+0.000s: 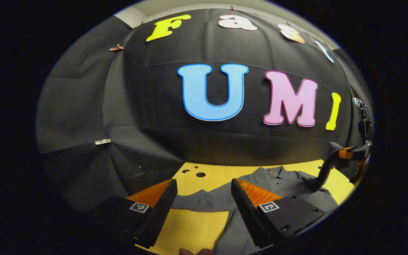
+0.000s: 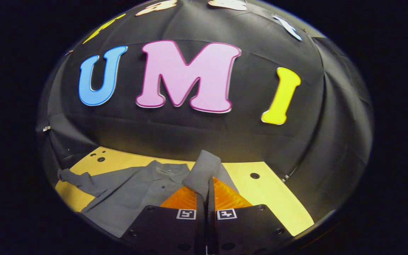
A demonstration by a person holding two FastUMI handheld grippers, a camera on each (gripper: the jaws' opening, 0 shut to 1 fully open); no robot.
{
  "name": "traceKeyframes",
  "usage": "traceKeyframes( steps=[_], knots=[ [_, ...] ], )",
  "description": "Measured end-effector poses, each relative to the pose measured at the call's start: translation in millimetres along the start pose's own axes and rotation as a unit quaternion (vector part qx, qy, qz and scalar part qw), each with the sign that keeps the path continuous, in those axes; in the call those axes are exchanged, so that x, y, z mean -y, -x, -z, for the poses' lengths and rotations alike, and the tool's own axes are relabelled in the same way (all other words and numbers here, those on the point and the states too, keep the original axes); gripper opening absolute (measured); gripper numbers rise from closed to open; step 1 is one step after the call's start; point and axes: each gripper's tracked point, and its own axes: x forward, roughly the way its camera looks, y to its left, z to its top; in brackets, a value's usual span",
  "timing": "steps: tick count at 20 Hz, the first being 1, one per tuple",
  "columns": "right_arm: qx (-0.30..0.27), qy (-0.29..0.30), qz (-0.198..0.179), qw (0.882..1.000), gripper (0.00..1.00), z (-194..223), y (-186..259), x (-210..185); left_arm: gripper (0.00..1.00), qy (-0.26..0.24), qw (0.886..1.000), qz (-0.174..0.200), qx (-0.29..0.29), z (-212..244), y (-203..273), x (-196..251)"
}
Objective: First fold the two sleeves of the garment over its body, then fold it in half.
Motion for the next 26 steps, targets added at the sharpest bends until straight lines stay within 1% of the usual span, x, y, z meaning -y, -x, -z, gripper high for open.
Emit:
traceKeyframes(
  steps=[5, 8, 11, 16, 19, 23, 24, 25, 26],
  knots=[
    [-0.005, 0.002, -0.066, 0.998, 0.07, 9.2, -21.8, -81.0, 0.96, 0.004, 1.000, -0.024, -0.011, 17.4, -24.7, -49.8],
    [-0.022, 0.012, -0.088, 0.996, 0.07, 28.1, -35.4, -118.2, 0.96, 0.001, 0.999, -0.031, -0.024, 35.5, -41.0, -71.8],
    [-0.042, 0.038, -0.108, 0.993, 0.07, 52.5, -48.2, -151.7, 0.96, -0.001, 0.999, -0.036, -0.036, 52.7, -58.4, -90.1],
    [-0.092, 0.070, -0.119, 0.986, 0.07, 104.7, -70.0, -192.4, 0.96, -0.008, 0.998, -0.036, -0.059, 87.2, -88.8, -115.8],
    [-0.118, 0.079, -0.119, 0.983, 0.10, 133.9, -81.6, -206.5, 0.96, -0.013, 0.996, -0.045, -0.077, 111.2, -108.4, -132.4],
    [-0.155, 0.064, -0.128, 0.977, 0.12, 159.4, -89.6, -222.6, 0.96, -0.007, 0.993, -0.054, -0.102, 139.7, -129.6, -147.8],
    [-0.165, 0.052, -0.136, 0.976, 0.16, 164.5, -90.4, -229.2, 0.96, -0.008, 0.993, -0.056, -0.106, 143.2, -134.2, -151.0],
    [-0.176, 0.043, -0.140, 0.973, 0.18, 169.2, -88.7, -231.7, 0.96, -0.009, 0.992, -0.054, -0.109, 148.3, -139.6, -152.5],
    [-0.181, 0.040, -0.143, 0.972, 0.29, 173.3, -90.4, -235.0, 0.96, -0.010, 0.992, -0.052, -0.112, 151.8, -145.0, -153.6]
  ],
)
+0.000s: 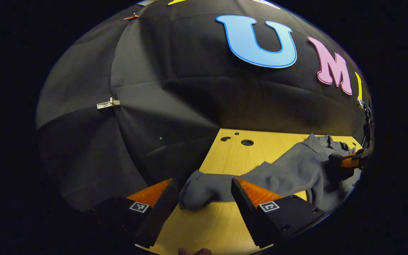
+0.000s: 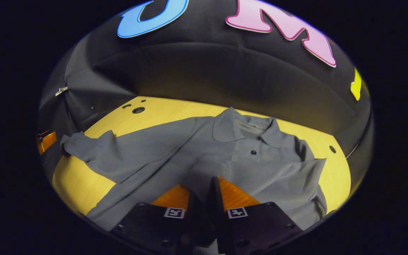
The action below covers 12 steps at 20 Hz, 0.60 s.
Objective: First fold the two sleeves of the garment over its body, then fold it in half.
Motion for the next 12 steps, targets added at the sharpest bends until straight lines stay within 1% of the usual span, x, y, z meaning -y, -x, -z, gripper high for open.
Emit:
traceKeyframes(
  steps=[1, 2, 4, 5, 7, 8, 9, 10, 11, 12],
  knots=[
    [-0.001, 0.001, 0.000, 1.000, 0.32, 0.3, -0.1, 0.6, 0.96, 0.000, 1.000, 0.002, -0.002, 1.2, -6.1, 0.0],
    [0.000, 0.001, 0.000, 1.000, 0.32, -1.3, 1.2, 0.4, 0.97, 0.000, 1.000, 0.006, -0.006, 3.5, -11.6, 0.8],
    [-0.002, -0.007, -0.013, 1.000, 0.35, -2.3, 4.4, -5.4, 0.96, -0.004, 1.000, 0.014, -0.018, 11.3, -19.4, 1.8],
    [-0.005, -0.016, -0.025, 1.000, 0.43, -2.2, 8.1, -10.4, 0.96, -0.005, 1.000, 0.018, -0.024, 15.6, -24.4, 1.9],
    [-0.007, -0.039, -0.064, 0.997, 0.52, -6.3, 16.7, -24.8, 0.96, -0.005, 0.999, 0.021, -0.034, 21.9, -32.3, 3.5],
    [-0.006, -0.059, -0.091, 0.994, 0.59, -12.6, 24.6, -34.3, 0.96, -0.003, 0.999, 0.024, -0.040, 24.6, -35.9, 5.3],
    [-0.002, -0.083, -0.124, 0.989, 0.81, -19.3, 33.4, -49.8, 0.96, -0.002, 0.999, 0.024, -0.045, 27.0, -38.6, 6.1],
    [0.004, -0.096, -0.145, 0.985, 0.75, -27.3, 42.6, -59.3, 0.96, -0.003, 0.999, 0.021, -0.049, 27.8, -41.1, 5.4],
    [0.016, -0.105, -0.157, 0.982, 0.76, -34.1, 51.6, -63.6, 0.96, -0.004, 0.998, 0.017, -0.053, 30.1, -43.8, 1.9],
    [0.029, -0.105, -0.160, 0.981, 0.76, -42.5, 60.5, -62.2, 0.96, -0.005, 0.998, 0.012, -0.057, 31.1, -47.2, 0.0]
  ],
)
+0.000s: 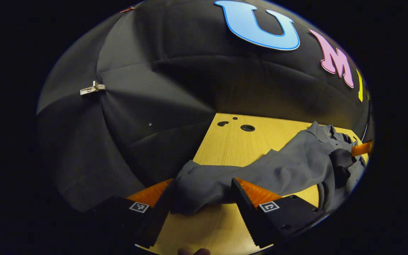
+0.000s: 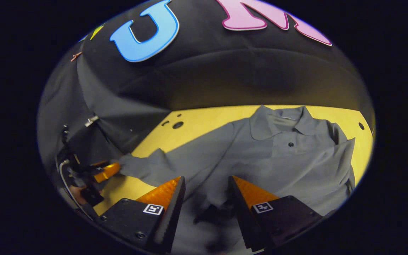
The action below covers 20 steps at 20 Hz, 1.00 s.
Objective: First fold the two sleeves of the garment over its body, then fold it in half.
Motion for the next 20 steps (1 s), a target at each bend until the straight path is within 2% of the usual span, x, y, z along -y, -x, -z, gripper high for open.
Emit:
traceKeyframes(
  steps=[4, 9, 10, 12, 15, 16, 17, 20],
  knots=[
    [0.022, 0.020, 0.017, 0.999, 0.76, -12.2, 40.7, 10.4, 0.96, -0.002, 1.000, -0.004, -0.025, 6.9, -13.4, 0.4],
    [0.022, 0.018, 0.050, 0.998, 0.76, -2.6, 89.7, 40.0, 0.96, -0.006, 0.995, -0.009, -0.097, 38.0, -27.1, 1.8],
    [0.024, 0.013, 0.059, 0.998, 0.76, -1.0, 98.7, 45.9, 0.97, 0.002, 0.996, -0.008, -0.087, 33.6, -34.5, 2.7],
    [0.032, 0.001, 0.069, 0.997, 0.76, 1.3, 117.2, 54.0, 0.91, 0.016, 0.996, 0.006, -0.090, 37.7, -34.4, 7.4],
    [0.042, -0.009, 0.084, 0.996, 0.76, 3.9, 143.7, 68.0, 0.23, 0.010, 0.995, 0.020, -0.092, 34.9, -30.8, 9.8],
    [0.045, -0.011, 0.090, 0.995, 0.76, 3.4, 151.3, 73.0, 0.20, 0.019, 0.995, 0.018, -0.098, 31.7, -30.2, 10.1],
    [0.049, -0.013, 0.095, 0.994, 0.77, 2.9, 159.0, 78.0, 0.11, 0.036, 0.994, 0.018, -0.099, 26.6, -30.3, 12.0],
    [0.056, -0.020, 0.109, 0.992, 0.82, 2.3, 177.5, 96.4, 0.08, 0.060, 0.997, 0.005, -0.038, -14.8, -19.4, 16.5]
  ],
)
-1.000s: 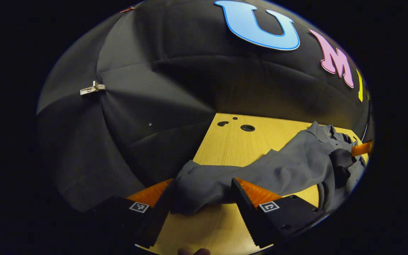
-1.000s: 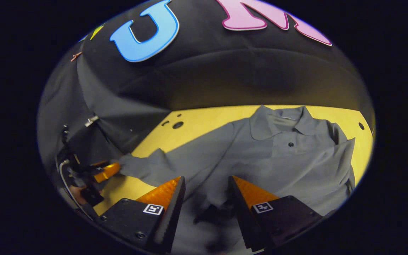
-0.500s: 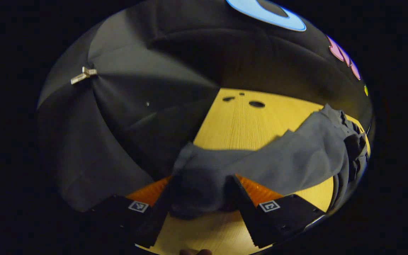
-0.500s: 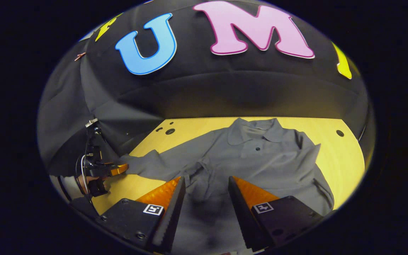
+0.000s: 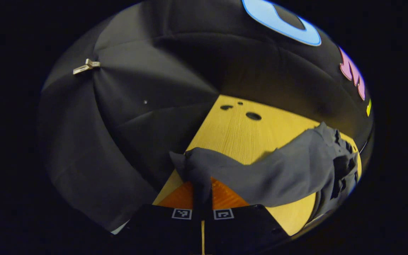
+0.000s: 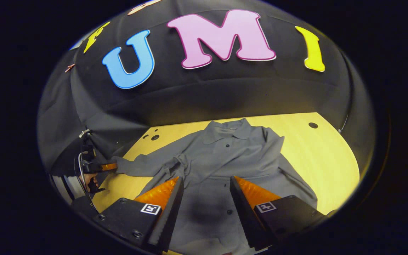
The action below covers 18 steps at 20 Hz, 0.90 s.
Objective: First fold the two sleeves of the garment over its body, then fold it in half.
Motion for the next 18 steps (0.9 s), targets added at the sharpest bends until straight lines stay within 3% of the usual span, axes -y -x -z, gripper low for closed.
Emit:
traceKeyframes(
  steps=[4, 8, 14, 18],
  knots=[
    [0.003, -0.006, 0.013, 1.000, 0.82, -3.1, 10.2, 27.2, 0.08, -0.016, 0.997, 0.015, 0.070, -49.1, 41.1, 28.8],
    [0.005, -0.011, 0.017, 1.000, 0.82, -5.3, 21.0, 54.2, 0.07, -0.017, 0.991, 0.069, 0.116, -88.1, 82.7, 97.1],
    [0.013, -0.012, 0.024, 1.000, 0.81, -8.9, 39.2, 92.3, 0.07, -0.027, 0.976, 0.155, 0.148, -118.2, 131.2, 220.6],
    [0.018, -0.007, 0.029, 0.999, 0.81, -9.0, 49.2, 121.5, 0.08, -0.048, 0.967, 0.206, 0.143, -111.3, 158.9, 293.4]
  ],
)
